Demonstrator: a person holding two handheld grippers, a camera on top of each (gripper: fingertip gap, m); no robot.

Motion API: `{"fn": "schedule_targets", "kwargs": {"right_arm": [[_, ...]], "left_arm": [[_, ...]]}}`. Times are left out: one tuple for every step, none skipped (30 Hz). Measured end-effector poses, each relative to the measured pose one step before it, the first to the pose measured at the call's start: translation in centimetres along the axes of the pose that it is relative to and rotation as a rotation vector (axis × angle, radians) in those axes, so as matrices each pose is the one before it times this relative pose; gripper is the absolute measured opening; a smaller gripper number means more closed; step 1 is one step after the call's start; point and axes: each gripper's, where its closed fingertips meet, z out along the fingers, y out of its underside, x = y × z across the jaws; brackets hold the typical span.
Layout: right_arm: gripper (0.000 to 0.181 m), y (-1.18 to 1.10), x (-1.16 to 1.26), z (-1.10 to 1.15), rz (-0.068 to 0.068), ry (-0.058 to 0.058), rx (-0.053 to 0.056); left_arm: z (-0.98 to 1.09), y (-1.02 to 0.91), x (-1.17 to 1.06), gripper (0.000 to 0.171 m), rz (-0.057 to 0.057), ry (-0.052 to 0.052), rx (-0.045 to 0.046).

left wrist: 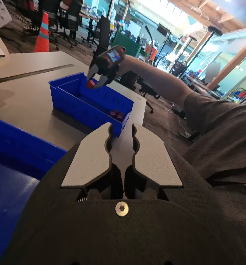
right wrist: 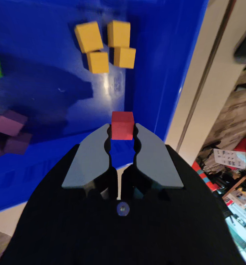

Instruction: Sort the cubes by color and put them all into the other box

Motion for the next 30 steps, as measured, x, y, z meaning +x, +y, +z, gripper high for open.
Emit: {"fn": "schedule_targets", "kwargs": {"right_arm": [[0.028, 0.718, 0.090, 1.312, 0.0125, -0.0258, -0.0298], [0.029, 0.743, 0.081, 1.259, 0.0039, -0.0199, -0.0387], [0.028, 0.601, 0.165, 1.114, -0.0033, -0.0092, -0.0340], [0.029, 0.383, 0.125, 0.917, -0.0024, -0.0091, -0.0231], [0.028, 0.137, 0.117, 0.695, 0.0046, -0.0109, -0.0109], [0.028, 0.022, 0.074, 0.526, 0.0034, -0.0115, -0.0063], [0.028, 0.074, 0.088, 0.436, -0.0038, -0.0084, -0.0135], [0.028, 0.127, 0.112, 0.383, -0.0087, -0.0052, -0.0190], [0.028, 0.083, 0.044, 0.318, -0.0063, -0.0095, -0.0159], [0.029, 0.053, 0.067, 0.271, -0.0041, -0.0091, -0.0131], [0.029, 0.048, 0.017, 0.252, -0.0024, -0.0116, -0.0133], [0.029, -0.031, -0.047, 0.243, -0.0023, -0.0123, -0.0095], [0.029, -0.166, -0.175, 0.233, 0.0025, -0.0167, -0.0027], [0.029, -0.165, -0.165, 0.208, 0.0024, -0.0148, -0.0045], [0.029, -0.114, -0.091, 0.205, -0.0011, -0.0092, -0.0053], [0.029, -0.060, -0.067, 0.200, -0.0015, -0.0075, -0.0061], [0.029, 0.034, 0.047, 0.166, 0.0019, -0.0026, -0.0102], [0.029, 0.149, 0.074, 0.147, 0.0026, -0.0024, -0.0155], [0.030, 0.124, 0.100, 0.095, 0.0040, -0.0009, -0.0121], [0.030, 0.059, 0.052, 0.056, 0.0040, -0.0026, -0.0057], [0.031, 0.139, 0.075, 0.001, 0.0025, 0.0008, -0.0103], [0.033, 0.048, 0.023, -0.068, -0.0001, 0.0015, -0.0055], [0.037, -0.079, -0.013, -0.142, 0.0005, 0.0013, 0.0046], [0.040, -0.167, -0.048, -0.189, 0.0053, 0.0004, 0.0114], [0.040, -0.012, -0.021, -0.156, 0.0067, 0.0021, 0.0018], [0.041, 0.198, -0.038, -0.167, -0.0004, 0.0044, -0.0125], [0.041, 0.098, -0.062, -0.278, -0.0012, 0.0054, -0.0004], [0.039, -0.064, -0.079, -0.460, 0.0048, 0.0058, 0.0136], [0.039, -0.060, -0.125, -0.624, 0.0038, 0.0071, 0.0141], [0.039, -0.065, -0.099, -0.760, -0.0044, 0.0173, 0.0120]], "left_arm": [[-0.245, -0.108, 0.117, 0.024, 0.0139, -0.0080, 0.00648], [-0.208, -0.284, 0.064, 0.024, 0.0128, -0.0062, 0.02186], [-0.167, -0.191, 0.075, 0.023, 0.0080, 0.0015, 0.01484], [-0.136, -0.025, -0.002, 0.023, -0.0004, 0.0029, 0.00232], [-0.090, 0.062, -0.122, 0.023, -0.0057, 0.0003, -0.00257], [-0.057, 0.087, -0.128, 0.023, -0.0047, 0.0026, -0.00157], [-0.008, 0.120, -0.157, 0.022, -0.0055, 0.0037, -0.00213], [0.005, 0.132, -0.210, 0.022, -0.0069, 0.0017, -0.00290], [-0.004, 0.103, -0.259, 0.023, -0.0061, 0.0002, -0.00231], [-0.029, 0.101, -0.263, 0.023, -0.0063, -0.0005, -0.00278], [-0.036, 0.068, -0.232, 0.023, -0.0068, -0.0001, -0.00200], [-0.064, 0.040, -0.189, 0.023, -0.0057, 0.0004, -0.00143], [-0.088, 0.045, -0.200, 0.023, -0.0048, -0.0027, -0.00203], [-0.104, 0.019, -0.160, 0.023, -0.0024, -0.0042, -0.00137], [-0.114, -0.017, -0.120, 0.023, 0.0002, -0.0038, 0.00024], [-0.130, -0.020, -0.114, 0.023, 0.0006, -0.0052, 0.00179], [-0.116, -0.023, -0.075, 0.023, 0.0008, -0.0044, 0.00215], [-0.098, -0.007, -0.037, 0.023, 0.0010, -0.0013, 0.00053], [-0.073, 0.011, -0.023, 0.023, 0.0003, -0.0023, -0.00145], [-0.059, 0.019, -0.068, 0.023, 0.0013, -0.0052, -0.00234], [-0.049, 0.010, -0.086, 0.023, 0.0031, -0.0066, -0.00211], [-0.027, -0.005, -0.066, 0.023, 0.0036, -0.0058, -0.00159], [-0.011, -0.009, -0.069, 0.023, 0.0023, -0.0040, -0.00100], [0.020, 0.003, -0.075, 0.024, 0.0008, -0.0022, -0.00122], [0.051, 0.019, -0.106, 0.024, -0.0012, -0.0010, -0.00163], [0.061, 0.025, -0.123, 0.024, -0.0027, -0.0005, -0.00181], [0.078, 0.043, -0.188, 0.024, -0.0021, -0.0035, -0.00359], [0.067, 0.069, -0.349, 0.024, 0.0005, -0.0110, -0.00753], [0.082, 0.086, -0.598, 0.024, 0.0038, -0.0219, -0.01388], [0.104, 0.121, -0.951, 0.024, 0.0044, -0.0367, -0.02338]]}}
